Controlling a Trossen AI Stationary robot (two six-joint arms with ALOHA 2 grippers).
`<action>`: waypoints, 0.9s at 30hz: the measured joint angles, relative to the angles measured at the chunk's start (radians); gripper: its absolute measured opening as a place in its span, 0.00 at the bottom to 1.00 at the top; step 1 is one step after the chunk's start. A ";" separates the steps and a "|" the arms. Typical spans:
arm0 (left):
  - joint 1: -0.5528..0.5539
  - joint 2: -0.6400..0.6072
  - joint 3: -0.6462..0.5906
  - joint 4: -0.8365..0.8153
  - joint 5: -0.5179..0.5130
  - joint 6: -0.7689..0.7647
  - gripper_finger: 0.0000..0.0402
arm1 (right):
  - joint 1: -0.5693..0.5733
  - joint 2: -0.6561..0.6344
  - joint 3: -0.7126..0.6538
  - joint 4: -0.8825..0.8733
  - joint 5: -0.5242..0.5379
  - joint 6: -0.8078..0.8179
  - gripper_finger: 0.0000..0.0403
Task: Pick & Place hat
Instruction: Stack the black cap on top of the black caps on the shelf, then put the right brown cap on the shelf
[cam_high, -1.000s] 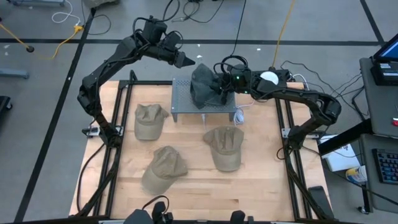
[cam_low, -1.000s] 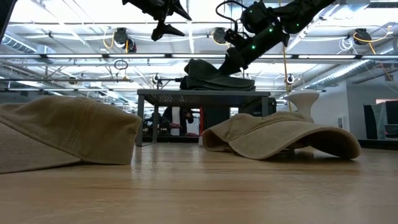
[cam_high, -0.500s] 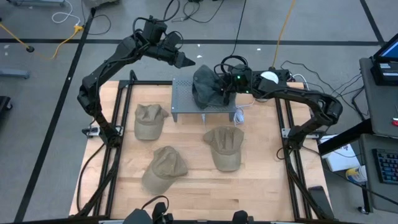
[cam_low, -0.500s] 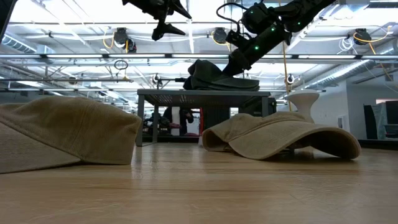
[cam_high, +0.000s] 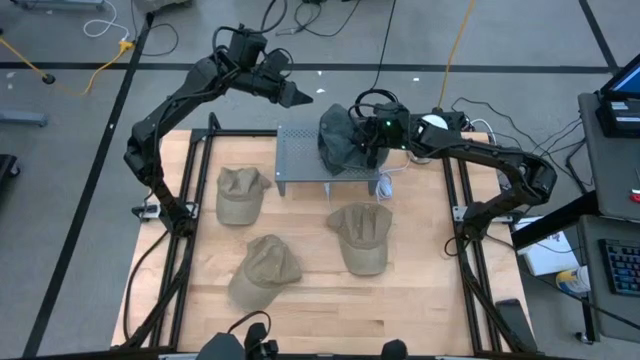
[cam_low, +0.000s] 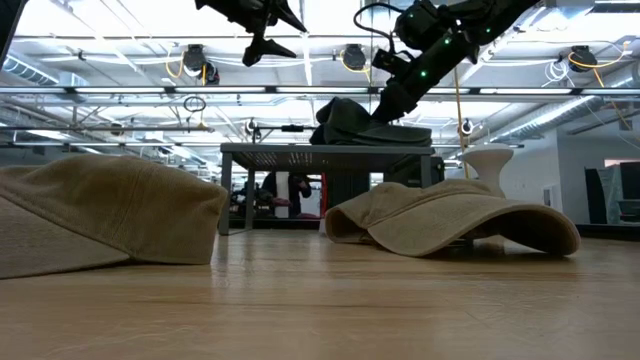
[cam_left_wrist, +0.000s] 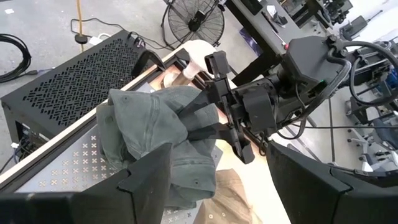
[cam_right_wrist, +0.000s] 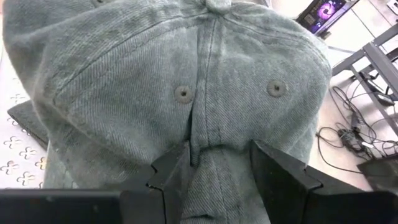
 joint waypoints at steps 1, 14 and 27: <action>0.000 0.000 0.000 0.000 0.000 0.000 0.66 | 0.002 0.000 0.000 0.002 0.000 0.000 0.41; 0.000 0.000 0.000 0.000 0.000 -0.003 0.66 | 0.012 -0.031 -0.001 0.123 -0.077 0.105 0.41; -0.007 0.000 0.000 -0.131 0.003 -0.002 0.66 | 0.093 -0.167 -0.001 0.182 -0.084 0.456 0.41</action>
